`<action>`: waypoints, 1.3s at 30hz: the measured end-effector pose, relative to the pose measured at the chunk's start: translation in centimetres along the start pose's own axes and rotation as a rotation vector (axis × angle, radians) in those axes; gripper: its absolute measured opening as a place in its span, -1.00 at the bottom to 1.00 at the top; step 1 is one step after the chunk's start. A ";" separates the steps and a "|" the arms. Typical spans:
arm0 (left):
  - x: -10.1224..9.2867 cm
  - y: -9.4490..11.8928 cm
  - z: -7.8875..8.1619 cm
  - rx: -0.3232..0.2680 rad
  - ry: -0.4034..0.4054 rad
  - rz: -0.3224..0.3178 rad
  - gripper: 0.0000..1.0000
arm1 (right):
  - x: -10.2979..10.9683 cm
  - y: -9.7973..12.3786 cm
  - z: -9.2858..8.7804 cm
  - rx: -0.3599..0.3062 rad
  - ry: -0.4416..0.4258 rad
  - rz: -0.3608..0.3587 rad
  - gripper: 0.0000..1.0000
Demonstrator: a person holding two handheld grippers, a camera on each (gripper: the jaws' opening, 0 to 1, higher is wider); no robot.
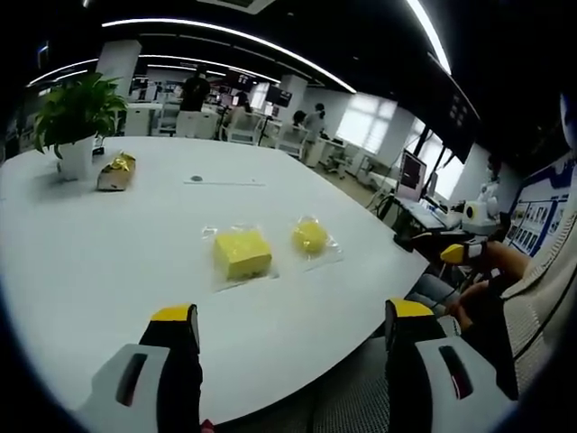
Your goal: Compare the silicone blocks by pressing each to a similar depth, holding the contact briefly, and releasing to observe deformation and rebound differences across the visible hardness samples.
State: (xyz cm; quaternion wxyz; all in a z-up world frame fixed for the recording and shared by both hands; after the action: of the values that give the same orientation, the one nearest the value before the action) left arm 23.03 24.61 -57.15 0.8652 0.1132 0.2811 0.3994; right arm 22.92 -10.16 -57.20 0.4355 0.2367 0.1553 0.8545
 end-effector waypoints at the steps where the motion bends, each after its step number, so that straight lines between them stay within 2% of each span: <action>1: 0.0 0.0 0.0 0.001 0.001 0.000 0.69 | -0.1 0.0 0.0 0.001 -0.004 -0.001 0.53; 12: 0.5 -0.3 0.1 0.014 0.017 -0.006 0.69 | -0.4 -0.3 0.1 0.006 -0.012 -0.006 0.52; 18: 1.2 -0.6 0.9 -0.018 0.077 -0.021 0.68 | -0.8 -0.8 -0.4 0.030 -0.011 -0.020 0.53; 23: 2.0 -1.2 1.7 -0.027 0.153 -0.047 0.66 | -1.0 -1.0 -0.1 0.019 -0.015 -0.035 0.54; 27: 3.2 -2.1 2.8 -0.071 0.286 -0.071 0.64 | -1.6 -1.1 -0.1 0.030 -0.018 -0.062 0.54; 31: 4.9 -3.2 4.0 -0.109 0.361 -0.087 0.60 | -1.9 -1.1 -0.4 0.058 -0.017 -0.070 0.54; 36: 7.4 -5.5 4.2 -0.093 0.386 -0.064 0.57 | -2.1 -1.2 -0.8 0.091 -0.032 -0.082 0.53; 39: 8.6 -7.2 4.0 -0.059 0.393 -0.072 0.53 | -2.2 -1.3 -1.0 0.114 -0.033 -0.083 0.53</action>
State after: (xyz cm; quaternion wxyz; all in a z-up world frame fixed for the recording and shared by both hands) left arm 34.32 26.49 -60.34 0.8104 -0.0024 0.4366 0.3906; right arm 24.32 -11.25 -59.27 0.4590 0.2684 0.2063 0.8214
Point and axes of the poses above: the point that each gripper's makers call its tool centre point, and the gripper's own axes: y roughly backward along the fingers, x roughly to its left, z roughly out of its top, the point moved 5 cm from there along y, roughly backward along the fingers, and after that the axes turned 5 degrees about -z, right-handed, at the moved point
